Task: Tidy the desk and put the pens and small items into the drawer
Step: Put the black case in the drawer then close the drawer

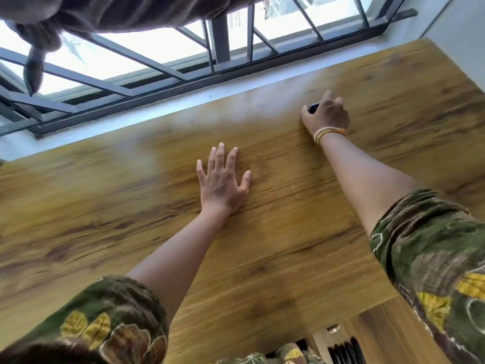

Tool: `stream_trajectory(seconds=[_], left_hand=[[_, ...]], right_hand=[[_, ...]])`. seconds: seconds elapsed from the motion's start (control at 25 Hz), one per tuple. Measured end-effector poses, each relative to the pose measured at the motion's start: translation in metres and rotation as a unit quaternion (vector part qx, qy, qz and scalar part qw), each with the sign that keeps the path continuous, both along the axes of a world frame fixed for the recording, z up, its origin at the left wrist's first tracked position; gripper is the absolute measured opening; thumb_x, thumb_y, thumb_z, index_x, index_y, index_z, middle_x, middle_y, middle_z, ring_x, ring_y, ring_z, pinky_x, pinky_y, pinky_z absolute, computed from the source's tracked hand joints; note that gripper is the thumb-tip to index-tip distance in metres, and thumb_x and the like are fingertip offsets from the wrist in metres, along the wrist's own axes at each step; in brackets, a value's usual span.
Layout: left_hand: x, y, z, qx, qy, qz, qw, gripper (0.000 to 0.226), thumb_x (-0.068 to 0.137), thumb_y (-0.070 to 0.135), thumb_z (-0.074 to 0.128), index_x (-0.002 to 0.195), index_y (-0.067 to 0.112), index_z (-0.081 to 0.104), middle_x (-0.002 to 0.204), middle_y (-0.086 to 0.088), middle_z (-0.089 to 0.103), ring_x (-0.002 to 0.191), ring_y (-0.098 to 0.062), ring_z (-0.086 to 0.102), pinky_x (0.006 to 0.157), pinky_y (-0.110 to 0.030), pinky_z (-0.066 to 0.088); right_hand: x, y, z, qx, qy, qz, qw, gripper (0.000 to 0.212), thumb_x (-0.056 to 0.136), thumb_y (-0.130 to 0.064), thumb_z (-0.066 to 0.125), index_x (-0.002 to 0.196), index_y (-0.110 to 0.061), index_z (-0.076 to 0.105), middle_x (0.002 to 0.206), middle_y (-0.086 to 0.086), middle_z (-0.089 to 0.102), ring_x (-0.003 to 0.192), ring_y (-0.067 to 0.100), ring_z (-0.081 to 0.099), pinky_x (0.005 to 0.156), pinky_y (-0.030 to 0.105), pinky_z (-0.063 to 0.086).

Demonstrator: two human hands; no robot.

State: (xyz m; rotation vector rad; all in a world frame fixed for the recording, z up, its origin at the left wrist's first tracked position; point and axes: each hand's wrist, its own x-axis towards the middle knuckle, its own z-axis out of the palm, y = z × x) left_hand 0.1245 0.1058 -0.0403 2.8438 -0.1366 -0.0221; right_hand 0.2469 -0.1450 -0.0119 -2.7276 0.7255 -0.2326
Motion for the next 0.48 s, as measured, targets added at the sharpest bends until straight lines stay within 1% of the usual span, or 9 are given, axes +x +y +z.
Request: stream_trajectory(seconds=[0.12,0.24,0.32,0.4,0.48], left_hand=[[-0.003,0.002,0.003,0.010,0.008,-0.015,1.000,0.065,0.093,0.055,0.036,0.150,0.026,0.025,0.162,-0.007,0.013,0.150,-0.024,0.006,0.118,-0.055,0.000],[-0.015,-0.002,0.007,0.053,-0.016,-0.010,0.998,0.059,0.094,0.045,0.041,0.146,0.018,0.033,0.160,-0.015,0.013,0.149,-0.031,0.006,0.117,-0.057,-0.003],[-0.034,-0.003,0.010,0.085,-0.033,-0.020,0.996,0.055,0.094,0.038,0.044,0.144,0.016,0.036,0.158,-0.018,0.015,0.148,-0.033,0.009,0.117,-0.059,0.001],[-0.059,-0.005,0.010,0.085,-0.043,-0.043,0.995,0.053,0.094,0.036,0.047,0.143,0.016,0.038,0.157,-0.018,0.019,0.148,-0.033,0.013,0.117,-0.059,0.004],[-0.087,-0.006,0.011,0.074,-0.054,-0.053,0.994,0.048,0.094,0.036,0.049,0.137,0.015,0.046,0.157,-0.017,0.022,0.148,-0.032,0.015,0.116,-0.059,0.004]], right_hand=[[-0.040,0.026,-0.005,0.018,-0.045,0.057,0.997,0.049,0.077,-0.047,0.061,0.107,-0.007,0.056,0.106,0.019,0.065,0.097,0.038,0.064,0.077,0.039,0.051],[-0.083,0.045,-0.005,0.033,-0.075,0.113,0.990,0.047,0.072,-0.047,0.072,0.097,-0.009,0.059,0.097,0.018,0.069,0.091,0.035,0.065,0.073,0.035,0.050],[-0.113,0.055,-0.007,0.064,-0.094,0.125,0.986,0.044,0.074,-0.042,0.075,0.099,-0.009,0.060,0.096,0.018,0.069,0.091,0.036,0.065,0.074,0.036,0.049],[-0.142,0.065,-0.007,0.097,-0.130,0.129,0.978,0.038,0.080,-0.035,0.072,0.103,-0.008,0.061,0.098,0.018,0.070,0.093,0.036,0.065,0.076,0.035,0.048],[-0.168,0.073,-0.007,0.151,-0.152,0.118,0.970,0.032,0.086,-0.027,0.066,0.110,-0.007,0.060,0.104,0.017,0.070,0.097,0.035,0.064,0.080,0.034,0.046]])
